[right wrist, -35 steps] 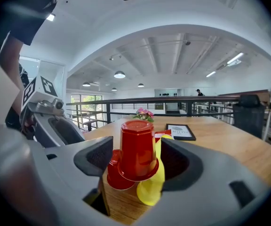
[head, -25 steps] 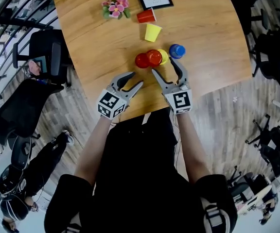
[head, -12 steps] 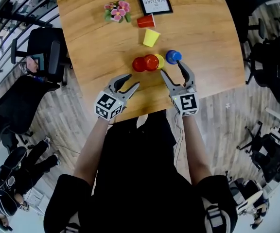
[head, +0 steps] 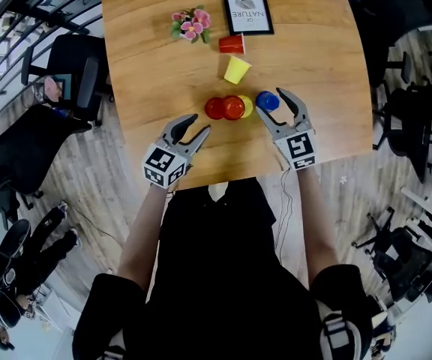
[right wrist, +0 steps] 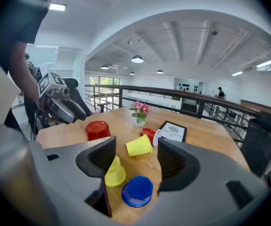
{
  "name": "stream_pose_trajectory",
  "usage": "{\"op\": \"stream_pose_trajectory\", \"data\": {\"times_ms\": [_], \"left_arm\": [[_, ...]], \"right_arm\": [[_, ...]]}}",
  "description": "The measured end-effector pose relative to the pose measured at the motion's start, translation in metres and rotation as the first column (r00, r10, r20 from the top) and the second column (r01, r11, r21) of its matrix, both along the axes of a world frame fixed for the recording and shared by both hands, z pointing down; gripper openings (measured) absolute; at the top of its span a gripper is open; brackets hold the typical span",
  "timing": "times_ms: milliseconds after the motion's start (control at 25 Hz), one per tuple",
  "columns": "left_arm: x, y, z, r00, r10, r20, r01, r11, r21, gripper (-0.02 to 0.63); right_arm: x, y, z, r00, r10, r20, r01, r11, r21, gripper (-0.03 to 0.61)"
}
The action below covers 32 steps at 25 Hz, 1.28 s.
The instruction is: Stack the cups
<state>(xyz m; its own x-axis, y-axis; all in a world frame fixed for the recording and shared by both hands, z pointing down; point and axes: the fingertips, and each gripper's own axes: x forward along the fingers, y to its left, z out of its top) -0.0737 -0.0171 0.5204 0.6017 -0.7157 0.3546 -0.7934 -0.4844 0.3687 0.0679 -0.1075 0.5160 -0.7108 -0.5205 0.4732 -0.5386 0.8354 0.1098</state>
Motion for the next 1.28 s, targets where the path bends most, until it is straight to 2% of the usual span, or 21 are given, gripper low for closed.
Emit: {"op": "stream_pose_trajectory", "data": {"times_ms": [200, 400, 520, 720, 840, 920, 1040, 1160, 1280], "left_arm": [[-0.008, -0.008, -0.005, 0.997, -0.080, 0.010, 0.080, 0.997, 0.003, 0.199], [-0.017, -0.014, -0.007, 0.984, -0.176, 0.023, 0.176, 0.984, 0.009, 0.199], [-0.019, -0.011, -0.010, 0.972, -0.231, 0.030, 0.231, 0.973, 0.011, 0.199], [-0.021, -0.003, -0.010, 0.954, -0.298, 0.034, 0.298, 0.955, 0.005, 0.199], [-0.019, 0.003, -0.010, 0.944, -0.328, 0.035, 0.328, 0.945, 0.001, 0.199], [-0.018, 0.009, -0.009, 0.938, -0.346, 0.034, 0.346, 0.938, -0.004, 0.199], [-0.017, 0.015, -0.007, 0.928, -0.370, 0.036, 0.371, 0.929, -0.008, 0.199], [-0.017, 0.019, -0.005, 0.919, -0.393, 0.033, 0.394, 0.919, -0.013, 0.199], [-0.016, 0.023, -0.003, 0.910, -0.413, 0.031, 0.414, 0.910, -0.016, 0.199]], "right_arm": [[-0.015, -0.026, 0.004, 0.980, -0.179, -0.090, 0.180, 0.984, 0.000, 0.290], [-0.032, -0.043, 0.017, 0.908, -0.373, -0.191, 0.377, 0.926, -0.016, 0.287], [-0.039, -0.045, 0.026, 0.836, -0.488, -0.249, 0.496, 0.868, -0.035, 0.287], [-0.057, -0.043, 0.047, 0.691, -0.657, -0.301, 0.663, 0.742, -0.098, 0.285], [-0.063, -0.043, 0.059, 0.573, -0.718, -0.395, 0.750, 0.654, -0.101, 0.285], [-0.067, -0.042, 0.068, 0.474, -0.748, -0.464, 0.805, 0.582, -0.116, 0.287], [-0.072, -0.038, 0.086, 0.285, -0.767, -0.574, 0.880, 0.447, -0.160, 0.291], [-0.074, -0.037, 0.102, 0.099, -0.738, -0.667, 0.924, 0.317, -0.215, 0.291], [-0.078, -0.035, 0.108, -0.051, -0.670, -0.741, 0.947, 0.204, -0.249, 0.282]]}}
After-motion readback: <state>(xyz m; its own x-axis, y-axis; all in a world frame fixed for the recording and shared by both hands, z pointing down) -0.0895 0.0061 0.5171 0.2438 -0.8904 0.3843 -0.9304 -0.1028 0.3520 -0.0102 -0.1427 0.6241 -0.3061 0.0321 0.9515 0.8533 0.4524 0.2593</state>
